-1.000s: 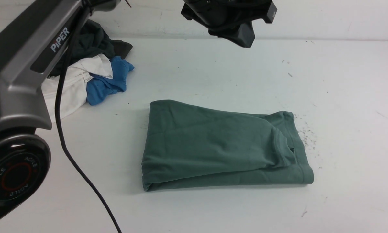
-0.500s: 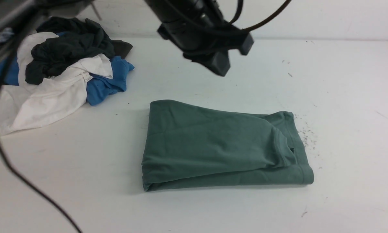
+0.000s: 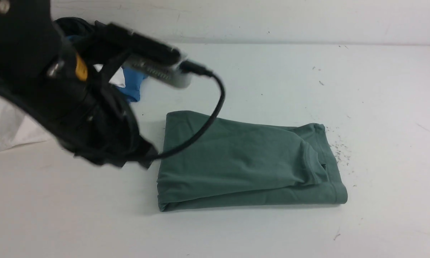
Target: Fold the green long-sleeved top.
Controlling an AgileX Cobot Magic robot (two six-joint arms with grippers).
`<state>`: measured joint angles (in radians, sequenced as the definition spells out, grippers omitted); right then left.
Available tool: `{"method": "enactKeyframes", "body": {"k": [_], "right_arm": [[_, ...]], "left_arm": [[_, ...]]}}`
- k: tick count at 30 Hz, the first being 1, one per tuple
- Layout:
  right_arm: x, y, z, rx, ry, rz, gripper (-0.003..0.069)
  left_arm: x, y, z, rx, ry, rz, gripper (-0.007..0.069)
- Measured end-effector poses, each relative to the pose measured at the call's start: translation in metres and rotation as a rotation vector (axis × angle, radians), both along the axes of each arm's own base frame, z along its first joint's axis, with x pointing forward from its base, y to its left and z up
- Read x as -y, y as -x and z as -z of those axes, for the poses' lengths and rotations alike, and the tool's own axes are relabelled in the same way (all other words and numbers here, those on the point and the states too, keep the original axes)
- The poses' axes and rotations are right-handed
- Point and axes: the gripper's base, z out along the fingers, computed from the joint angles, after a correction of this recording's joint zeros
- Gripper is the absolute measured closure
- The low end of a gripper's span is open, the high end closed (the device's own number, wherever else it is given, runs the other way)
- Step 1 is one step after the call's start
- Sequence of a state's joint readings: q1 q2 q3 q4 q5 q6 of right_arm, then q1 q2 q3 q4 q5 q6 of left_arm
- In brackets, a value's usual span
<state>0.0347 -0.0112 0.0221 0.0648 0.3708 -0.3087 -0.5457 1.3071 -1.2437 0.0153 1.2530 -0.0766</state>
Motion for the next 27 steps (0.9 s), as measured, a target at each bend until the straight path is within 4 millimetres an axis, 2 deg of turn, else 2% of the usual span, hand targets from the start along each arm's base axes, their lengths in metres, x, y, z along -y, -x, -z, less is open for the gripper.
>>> {"method": "enactKeyframes", "body": {"k": [4, 6, 14, 17, 20, 21, 24, 27], "right_arm": [[0.0, 0.0, 0.0, -0.002, -0.017, 0.003, 0.0673], [0.0, 0.0, 0.0, -0.004, -0.06, 0.012, 0.0673], [0.0, 0.0, 0.0, -0.01, -0.191, 0.039, 0.0673], [0.0, 0.0, 0.0, -0.01, -0.194, 0.039, 0.0673], [0.0, 0.0, 0.0, -0.01, -0.194, 0.039, 0.0673], [0.0, 0.0, 0.0, -0.01, -0.194, 0.039, 0.0673], [0.0, 0.0, 0.0, -0.01, -0.195, 0.04, 0.0673], [0.0, 0.0, 0.0, -0.01, -0.195, 0.04, 0.0673]], "left_arm": [[-0.018, 0.029, 0.028, -0.03, -0.003, -0.042, 0.0629], [-0.024, 0.037, 0.031, -0.006, 0.002, -0.047, 0.0629], [-0.046, 0.067, 0.007, 0.131, 0.049, -0.06, 0.0629], [-0.056, 0.09, 0.001, 0.165, 0.118, -0.062, 0.0629], [-0.069, 0.116, 0.005, 0.218, 0.194, -0.058, 0.0629], [-0.069, 0.118, 0.005, 0.226, 0.201, -0.058, 0.0629], [-0.083, 0.139, 0.016, 0.454, 0.342, -0.053, 0.0629], [-0.09, 0.146, 0.022, 0.693, 0.45, -0.042, 0.0629]]}}
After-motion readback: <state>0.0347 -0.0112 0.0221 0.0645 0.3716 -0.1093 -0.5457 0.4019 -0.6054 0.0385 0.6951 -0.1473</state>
